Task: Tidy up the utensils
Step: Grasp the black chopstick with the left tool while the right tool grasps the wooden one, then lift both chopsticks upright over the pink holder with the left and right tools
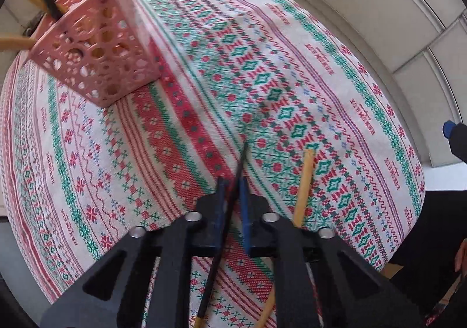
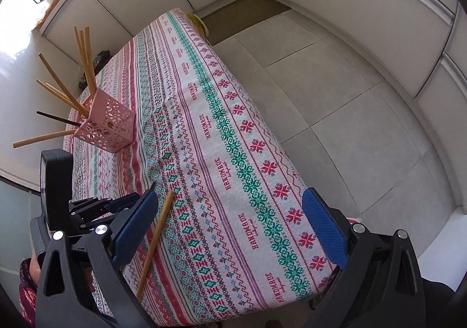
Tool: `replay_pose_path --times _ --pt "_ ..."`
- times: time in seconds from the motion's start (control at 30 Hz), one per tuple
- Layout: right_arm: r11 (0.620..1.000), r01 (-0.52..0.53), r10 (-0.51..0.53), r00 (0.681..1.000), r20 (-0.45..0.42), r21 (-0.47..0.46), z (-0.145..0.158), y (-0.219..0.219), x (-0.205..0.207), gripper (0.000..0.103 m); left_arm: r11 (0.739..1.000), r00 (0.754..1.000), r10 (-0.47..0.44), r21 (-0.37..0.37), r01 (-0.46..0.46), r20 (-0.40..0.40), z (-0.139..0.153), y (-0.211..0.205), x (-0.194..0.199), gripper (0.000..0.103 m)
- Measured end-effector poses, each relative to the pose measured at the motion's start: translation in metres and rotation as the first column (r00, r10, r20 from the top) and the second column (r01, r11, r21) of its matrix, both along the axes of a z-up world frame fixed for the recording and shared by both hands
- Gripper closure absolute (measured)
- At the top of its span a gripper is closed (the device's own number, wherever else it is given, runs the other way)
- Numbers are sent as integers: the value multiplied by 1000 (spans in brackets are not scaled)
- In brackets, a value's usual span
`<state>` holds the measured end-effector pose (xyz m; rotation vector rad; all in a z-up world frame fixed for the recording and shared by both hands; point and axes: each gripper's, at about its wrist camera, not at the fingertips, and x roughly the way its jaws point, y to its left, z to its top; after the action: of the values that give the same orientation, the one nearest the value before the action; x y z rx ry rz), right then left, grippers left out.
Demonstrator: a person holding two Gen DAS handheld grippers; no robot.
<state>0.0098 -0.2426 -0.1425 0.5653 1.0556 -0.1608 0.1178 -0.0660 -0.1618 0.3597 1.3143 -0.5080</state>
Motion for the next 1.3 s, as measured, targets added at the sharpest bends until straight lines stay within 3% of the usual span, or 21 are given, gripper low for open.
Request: replay_pose_path --times 0.17,0.3,0.43,0.73,0.8,0.83,0.87,0.97,1.13,1.2,1.3 --pt "997 -67 66 995 -73 -21 -7 28 19 7 983 984 157 -106 -147 88 4 52 -14 100" --pt "994 -97 90 988 -127 -47 -16 53 38 8 947 949 274 -215 -237 158 37 101 -22 100" --pt "994 -98 89 980 -180 -41 -26 72 51 14 909 909 349 -318 -269 229 71 137 -43 100" --pt "981 -116 72 963 -260 -155 -51 124 66 36 877 845 407 -406 -255 347 118 160 -80 100" --pt "963 -109 49 970 -238 -246 -49 136 67 64 877 831 410 -412 -246 377 126 162 -84 100" --pt "962 -100 44 975 -218 -255 -49 138 67 70 878 824 412 -413 -243 389 128 163 -85 100" --pt "964 -99 48 977 -207 -245 -48 139 68 88 875 821 416 -419 -244 392 130 164 -86 100" --pt "987 -81 57 985 -164 -141 -47 130 65 95 867 815 426 -434 -245 393 134 169 -88 100" --pt "991 -75 78 997 26 -111 -17 115 37 95 866 809 421 -447 -224 410 139 166 -95 100" --pt "992 -85 94 990 108 -89 -1 108 23 95 866 803 420 -450 -215 424 141 162 -100 100" --pt "985 -110 139 961 238 -131 30 107 -3 95 863 788 424 -463 -202 447 145 155 -109 100"
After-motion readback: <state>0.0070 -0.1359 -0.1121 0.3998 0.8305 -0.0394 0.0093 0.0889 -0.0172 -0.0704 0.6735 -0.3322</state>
